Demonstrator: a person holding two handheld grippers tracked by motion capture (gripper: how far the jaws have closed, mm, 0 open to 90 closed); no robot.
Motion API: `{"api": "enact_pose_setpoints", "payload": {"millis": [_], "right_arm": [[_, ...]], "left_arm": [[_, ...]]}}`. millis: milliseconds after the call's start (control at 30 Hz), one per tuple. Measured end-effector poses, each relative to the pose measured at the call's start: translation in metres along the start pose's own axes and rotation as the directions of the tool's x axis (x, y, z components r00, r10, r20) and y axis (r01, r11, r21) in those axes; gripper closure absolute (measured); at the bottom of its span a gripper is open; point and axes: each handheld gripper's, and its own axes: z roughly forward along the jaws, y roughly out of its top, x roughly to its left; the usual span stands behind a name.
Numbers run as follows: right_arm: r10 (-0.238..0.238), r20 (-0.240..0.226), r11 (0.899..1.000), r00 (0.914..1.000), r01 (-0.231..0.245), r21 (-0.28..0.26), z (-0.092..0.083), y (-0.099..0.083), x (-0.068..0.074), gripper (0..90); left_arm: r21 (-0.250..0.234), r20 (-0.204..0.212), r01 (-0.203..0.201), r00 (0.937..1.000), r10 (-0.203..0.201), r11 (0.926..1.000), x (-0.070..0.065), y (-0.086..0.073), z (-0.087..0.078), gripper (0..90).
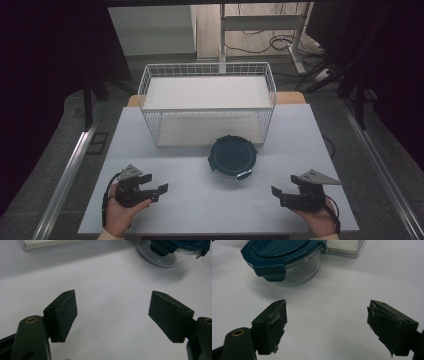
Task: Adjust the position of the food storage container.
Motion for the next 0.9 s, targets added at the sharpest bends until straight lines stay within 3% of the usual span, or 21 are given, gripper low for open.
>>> {"api": "enact_pose_setpoints", "payload": {"millis": [333, 900], "right_arm": [[-0.001, -0.005, 1.0, 1.0, 0.001, 0.021, 0.0009, 0.0004, 0.0001, 19.4], [0.018, -0.004, 0.999, 0.9998, -0.018, 0.042, 0.0005, 0.0048, 0.0028, 22.6]], "left_arm": [[-0.003, -0.012, -0.017, 0.9998, 0.017, 0.9999, 0.0003, -0.0009, 0.0007, 22.0], [-0.002, -0.01, -0.011, 0.9999, 0.011, 0.9999, 0.003, -0.0017, 0.0004, 22.4]]}}
